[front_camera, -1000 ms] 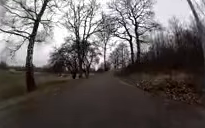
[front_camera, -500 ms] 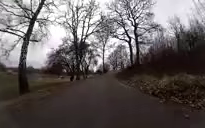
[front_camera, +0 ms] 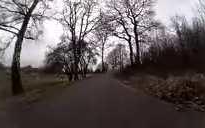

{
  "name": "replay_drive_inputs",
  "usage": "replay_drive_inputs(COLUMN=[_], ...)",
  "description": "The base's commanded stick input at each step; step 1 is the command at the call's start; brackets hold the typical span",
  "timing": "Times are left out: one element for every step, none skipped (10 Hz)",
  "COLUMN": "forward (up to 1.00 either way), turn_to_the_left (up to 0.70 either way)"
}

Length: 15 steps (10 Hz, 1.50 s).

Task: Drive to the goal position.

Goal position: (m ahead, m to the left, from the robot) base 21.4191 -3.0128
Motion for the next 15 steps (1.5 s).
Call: replay_drive_inputs(forward=[1.00, 1.00, 1.00, 1.00, 1.00, 1.00, 1.00, 1.00, 1.00, 1.00, 1.00, 1.00, 1.00, 1.00, 1.00], turn_to_the_left=[0.00, 0.00, 0.00, 0.00, 0.00, 0.00, 0.00, 0.00, 0.00, 0.00, 0.00, 0.00, 0.00, 0.00, 0.00])
